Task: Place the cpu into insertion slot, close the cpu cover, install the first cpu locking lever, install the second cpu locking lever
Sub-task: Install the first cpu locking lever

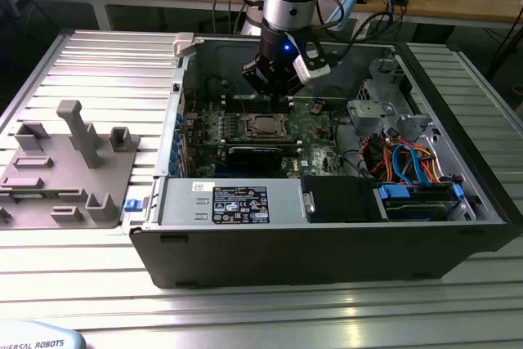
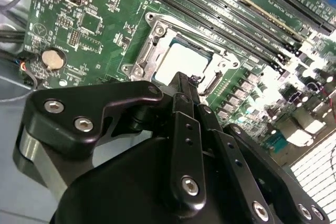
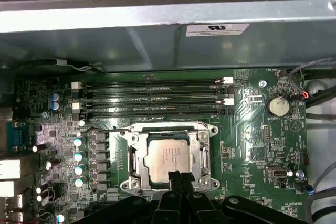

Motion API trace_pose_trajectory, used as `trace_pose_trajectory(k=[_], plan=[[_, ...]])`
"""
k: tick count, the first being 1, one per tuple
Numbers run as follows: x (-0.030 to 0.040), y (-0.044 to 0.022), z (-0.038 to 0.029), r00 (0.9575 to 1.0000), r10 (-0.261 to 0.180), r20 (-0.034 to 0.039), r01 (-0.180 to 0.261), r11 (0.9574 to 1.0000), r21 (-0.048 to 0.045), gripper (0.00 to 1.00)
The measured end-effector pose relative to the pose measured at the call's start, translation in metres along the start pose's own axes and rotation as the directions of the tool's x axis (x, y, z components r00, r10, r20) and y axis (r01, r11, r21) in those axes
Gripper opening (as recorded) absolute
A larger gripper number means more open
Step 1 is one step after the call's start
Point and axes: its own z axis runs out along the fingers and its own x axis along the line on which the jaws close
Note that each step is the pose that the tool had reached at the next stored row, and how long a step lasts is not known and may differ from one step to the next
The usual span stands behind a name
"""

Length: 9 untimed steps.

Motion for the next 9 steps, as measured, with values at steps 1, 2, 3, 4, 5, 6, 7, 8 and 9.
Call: trace_pose_trajectory(k=[1,2,3,4,5,6,7,8,9], plan=[[0.0,0.0,0.0,0.9998,-0.021,-0.0002,0.021,0.9998,0.0004,0.11],[0.0,0.0,0.0,0.9997,-0.026,-0.0003,0.026,0.9997,0.0005,0.11],[0.0,0.0,-0.0001,0.9995,-0.032,-0.0004,0.032,0.9995,0.0007,0.11],[0.0,0.0001,-0.0003,0.9993,-0.038,-0.0005,0.038,0.9993,0.0007,0.11],[0.0,0.0001,-0.0008,0.9992,-0.039,-0.0005,0.039,0.9992,0.0008,0.11],[0.0,0.0,-0.002,0.9992,-0.04,-0.0003,0.04,0.9992,0.0007,0.11],[0.0,0.0001,-0.0028,0.9992,-0.04,-0.0001,0.04,0.9992,0.0007,0.11],[0.0001,0.0,-0.0034,0.9992,-0.04,-0.0001,0.04,0.9992,0.0008,0.11],[0.0001,0.0001,-0.0035,0.9992,-0.04,0.0001,0.04,0.9992,0.0006,0.11]])
